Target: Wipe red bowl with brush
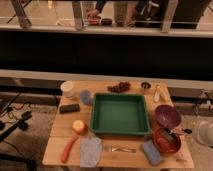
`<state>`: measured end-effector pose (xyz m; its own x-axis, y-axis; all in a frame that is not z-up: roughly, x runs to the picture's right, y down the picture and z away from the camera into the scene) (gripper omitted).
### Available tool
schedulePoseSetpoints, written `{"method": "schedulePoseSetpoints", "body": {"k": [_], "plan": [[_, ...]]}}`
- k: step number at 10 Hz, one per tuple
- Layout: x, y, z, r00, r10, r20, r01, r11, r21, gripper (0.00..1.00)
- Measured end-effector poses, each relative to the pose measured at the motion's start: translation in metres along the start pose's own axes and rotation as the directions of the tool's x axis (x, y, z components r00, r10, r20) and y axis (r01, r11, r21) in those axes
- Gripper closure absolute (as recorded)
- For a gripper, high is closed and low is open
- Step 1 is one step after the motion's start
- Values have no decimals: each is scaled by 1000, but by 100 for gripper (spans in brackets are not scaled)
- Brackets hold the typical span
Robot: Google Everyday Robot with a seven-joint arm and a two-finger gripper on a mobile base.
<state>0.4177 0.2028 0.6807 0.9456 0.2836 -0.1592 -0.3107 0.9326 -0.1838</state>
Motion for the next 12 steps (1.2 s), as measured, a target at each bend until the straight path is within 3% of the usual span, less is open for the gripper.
{"method": "schedulePoseSetpoints", "body": {"k": [6,12], "plan": [[-25,10,7,999,-8,53,10,1000,-25,97],[-17,35,-11,997,14,77,-10,998,-56,97]]}}
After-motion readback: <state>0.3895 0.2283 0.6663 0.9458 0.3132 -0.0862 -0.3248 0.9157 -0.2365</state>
